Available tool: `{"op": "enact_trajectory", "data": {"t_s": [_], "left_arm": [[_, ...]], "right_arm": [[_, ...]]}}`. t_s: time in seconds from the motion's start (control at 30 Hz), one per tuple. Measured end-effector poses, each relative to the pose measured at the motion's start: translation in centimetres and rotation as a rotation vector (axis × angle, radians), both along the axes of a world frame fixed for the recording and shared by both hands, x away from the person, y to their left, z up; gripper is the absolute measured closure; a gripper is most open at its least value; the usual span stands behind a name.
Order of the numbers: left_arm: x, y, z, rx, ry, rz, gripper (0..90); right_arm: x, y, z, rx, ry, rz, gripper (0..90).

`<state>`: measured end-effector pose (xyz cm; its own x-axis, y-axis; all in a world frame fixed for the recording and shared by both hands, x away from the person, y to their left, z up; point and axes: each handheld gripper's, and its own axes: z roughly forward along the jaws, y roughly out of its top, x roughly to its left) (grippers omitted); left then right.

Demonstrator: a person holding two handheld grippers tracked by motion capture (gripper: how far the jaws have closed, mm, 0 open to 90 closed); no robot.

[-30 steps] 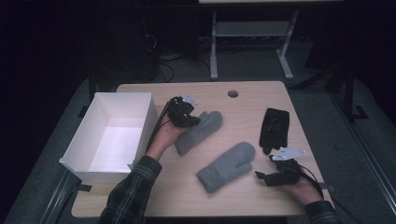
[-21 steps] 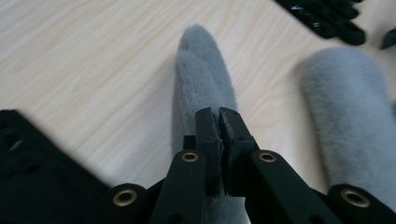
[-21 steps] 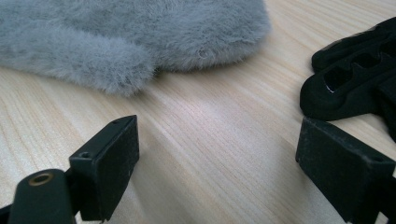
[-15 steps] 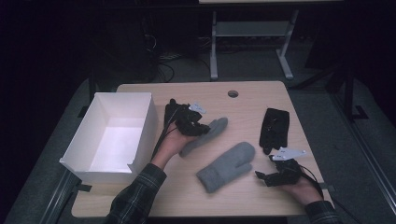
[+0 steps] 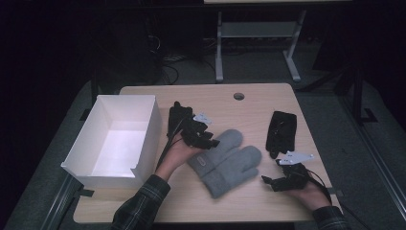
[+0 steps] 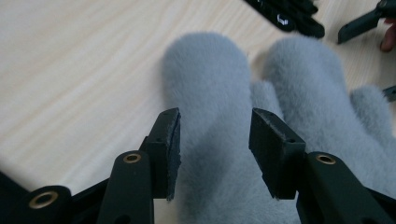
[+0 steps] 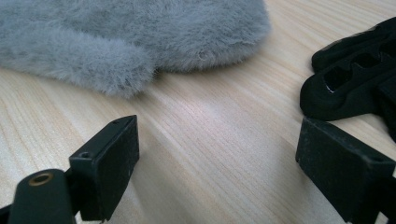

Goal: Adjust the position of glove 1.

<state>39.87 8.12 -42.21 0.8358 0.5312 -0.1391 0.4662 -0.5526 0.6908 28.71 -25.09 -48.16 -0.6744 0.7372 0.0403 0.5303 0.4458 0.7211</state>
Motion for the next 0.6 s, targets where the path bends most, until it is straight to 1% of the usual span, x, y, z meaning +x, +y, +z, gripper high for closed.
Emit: {"op": "enact_trajectory", "data": {"t_s": [0.03, 0.13, 0.17, 0.2, 0.27, 0.3, 0.33, 0.37, 0.4, 0.43, 0.47, 0.57, 0.6], "left_arm": [[0.0, 0.0, 0.0, 0.0, 0.0, 0.0, 52.5], [-0.3, -0.5, -0.9, 0.025, -0.001, -0.008, 52.4], [-0.4, -0.7, -1.1, 0.039, -0.003, -0.016, 52.4], [-0.5, -0.9, -1.5, 0.064, -0.004, -0.024, 52.4], [-0.6, -1.0, -1.7, 0.07, -0.002, -0.027, 52.5], [-0.7, -1.3, -2.2, 0.088, -0.004, -0.033, 54.2], [-0.7, -1.3, -2.2, 0.088, -0.004, -0.033, 55.9], [-0.8, -1.4, -2.6, 0.092, -0.007, -0.032, 55.9], [-0.8, -1.4, -3.0, 0.108, -0.015, -0.043, 63.4], [-0.8, -1.4, -3.0, 0.108, -0.015, -0.043, 67.8], [-0.7, -1.4, -3.0, 0.104, -0.015, -0.043, 67.8], [-0.7, -1.4, -3.0, 0.109, -0.021, -0.052, 82.8], [-0.7, -1.4, -3.0, 0.109, -0.021, -0.052, 83.9]], "right_arm": [[0.0, 0.0, 0.0, 0.0, 0.0, 0.0, 13.2], [0.0, 0.0, 0.0, 0.0, 0.0, 0.0, 13.2], [0.0, 0.0, 0.0, 0.0, 0.0, 0.0, 13.2], [0.0, 0.0, 0.0, 0.0, 0.0, 0.0, 13.2], [0.0, 0.0, 0.0, 0.0, 0.0, 0.0, 13.2], [0.0, 0.0, 0.0, 0.0, 0.0, 0.0, 13.2], [0.0, 0.0, 0.0, 0.0, 0.0, 0.0, 13.2], [0.0, 0.0, 0.0, 0.0, 0.0, 0.0, 13.2], [0.0, 0.0, 0.0, 0.0, 0.0, 0.0, 13.2], [0.0, 0.0, 0.0, 0.0, 0.0, 0.0, 13.2], [0.0, 0.0, 0.0, 0.0, 0.0, 0.0, 13.2], [0.0, 0.0, 0.0, 0.0, 0.0, 0.0, 13.2], [0.0, 0.0, 0.0, 0.0, 0.0, 0.0, 13.2]]}}
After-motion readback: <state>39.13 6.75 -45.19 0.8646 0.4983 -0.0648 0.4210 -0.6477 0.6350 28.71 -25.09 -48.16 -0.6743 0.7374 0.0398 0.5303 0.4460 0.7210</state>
